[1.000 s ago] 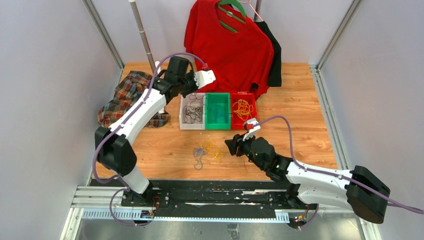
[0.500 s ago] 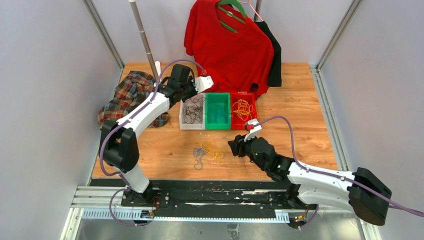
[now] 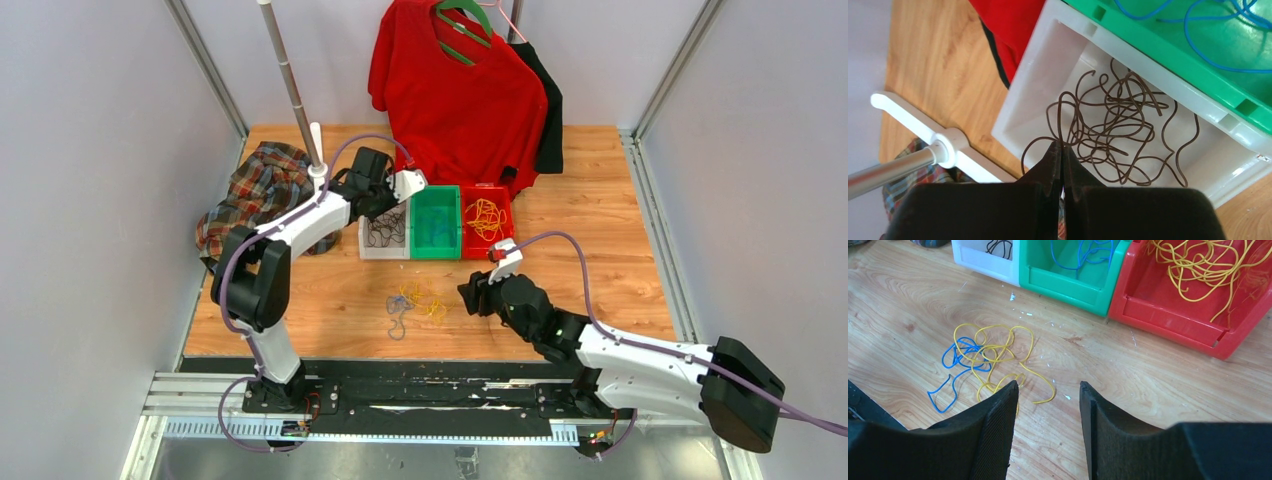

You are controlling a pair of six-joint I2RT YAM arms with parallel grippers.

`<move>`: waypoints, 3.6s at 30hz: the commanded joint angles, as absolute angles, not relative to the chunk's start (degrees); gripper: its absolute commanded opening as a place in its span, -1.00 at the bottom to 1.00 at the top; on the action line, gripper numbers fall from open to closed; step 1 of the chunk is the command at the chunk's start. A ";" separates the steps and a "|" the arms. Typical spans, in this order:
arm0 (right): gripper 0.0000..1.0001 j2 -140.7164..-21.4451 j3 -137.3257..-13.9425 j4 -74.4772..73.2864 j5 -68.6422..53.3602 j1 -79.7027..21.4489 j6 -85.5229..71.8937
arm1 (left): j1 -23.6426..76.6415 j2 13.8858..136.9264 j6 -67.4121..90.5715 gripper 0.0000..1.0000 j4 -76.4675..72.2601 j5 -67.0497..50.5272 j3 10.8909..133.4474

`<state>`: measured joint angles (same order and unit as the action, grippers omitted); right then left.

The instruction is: Untangle the cables

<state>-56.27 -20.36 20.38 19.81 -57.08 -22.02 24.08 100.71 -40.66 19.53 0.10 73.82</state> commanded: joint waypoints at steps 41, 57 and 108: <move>-0.98 -81.28 -34.24 19.81 7.45 -54.42 -22.68 | 22.65 83.63 -35.37 0.96 53.45 -21.19 80.87; -0.99 -58.06 -39.03 8.98 9.52 -41.77 -19.62 | 22.63 81.19 -35.84 0.96 53.45 -30.33 71.80; -0.99 -69.03 -43.44 17.58 -31.70 -41.40 -38.41 | 33.49 77.26 -40.57 -0.97 53.44 -36.64 76.43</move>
<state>-69.58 -43.00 16.64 -31.48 -40.64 -38.15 33.23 79.24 -41.32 53.45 -36.03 76.44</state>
